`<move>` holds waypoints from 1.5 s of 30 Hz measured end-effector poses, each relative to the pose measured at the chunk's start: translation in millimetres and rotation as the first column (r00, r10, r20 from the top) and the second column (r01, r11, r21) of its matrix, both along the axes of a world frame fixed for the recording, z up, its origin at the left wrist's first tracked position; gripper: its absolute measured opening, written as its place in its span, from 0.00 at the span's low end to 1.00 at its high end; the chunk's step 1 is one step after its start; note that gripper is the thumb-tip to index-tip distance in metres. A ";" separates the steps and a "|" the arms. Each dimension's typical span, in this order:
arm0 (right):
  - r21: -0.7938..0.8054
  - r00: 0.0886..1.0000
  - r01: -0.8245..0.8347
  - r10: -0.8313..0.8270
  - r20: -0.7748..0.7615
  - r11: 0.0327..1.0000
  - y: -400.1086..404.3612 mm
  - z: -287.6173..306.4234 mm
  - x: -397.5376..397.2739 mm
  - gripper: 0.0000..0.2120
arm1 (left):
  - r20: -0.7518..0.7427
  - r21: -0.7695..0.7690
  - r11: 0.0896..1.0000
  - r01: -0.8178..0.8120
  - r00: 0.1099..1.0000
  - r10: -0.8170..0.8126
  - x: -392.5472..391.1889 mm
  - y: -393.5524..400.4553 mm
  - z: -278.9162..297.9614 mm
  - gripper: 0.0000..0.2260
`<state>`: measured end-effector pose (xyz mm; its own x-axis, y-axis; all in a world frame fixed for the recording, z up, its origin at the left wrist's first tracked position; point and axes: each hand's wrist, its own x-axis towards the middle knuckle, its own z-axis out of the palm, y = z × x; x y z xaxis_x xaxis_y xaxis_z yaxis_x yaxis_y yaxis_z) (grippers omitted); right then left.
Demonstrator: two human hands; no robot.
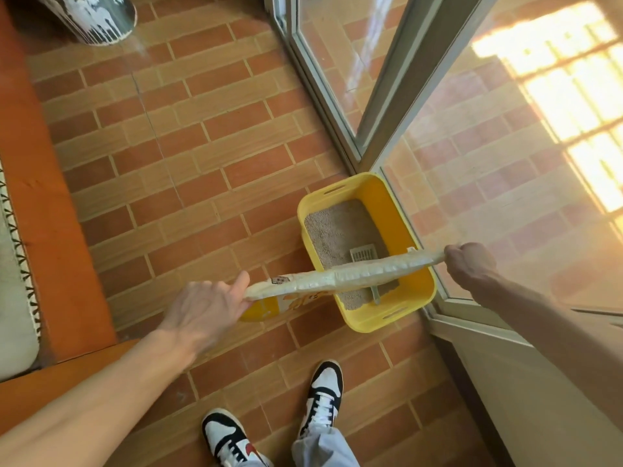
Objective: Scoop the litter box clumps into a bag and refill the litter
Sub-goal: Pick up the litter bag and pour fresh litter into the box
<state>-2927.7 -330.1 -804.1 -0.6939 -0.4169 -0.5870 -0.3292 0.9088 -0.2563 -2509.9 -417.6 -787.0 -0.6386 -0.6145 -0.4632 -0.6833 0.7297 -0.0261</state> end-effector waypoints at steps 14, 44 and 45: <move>0.021 0.997 -0.042 0.040 0.064 0.999 10.4 -13.2 66.6 0.19 | -0.011 0.065 0.995 -0.080 0.997 0.081 61.6 9.3 19.0 0.13; -0.194 0.959 0.284 -0.282 0.037 0.939 -34.4 -7.0 23.3 0.17 | -0.241 0.077 0.992 -0.104 0.963 0.119 18.8 -13.8 11.1 0.15; -0.176 0.950 0.313 -0.309 0.048 0.933 -30.4 -8.9 23.0 0.17 | -0.237 0.084 0.992 -0.095 0.965 0.112 18.9 -12.0 10.4 0.15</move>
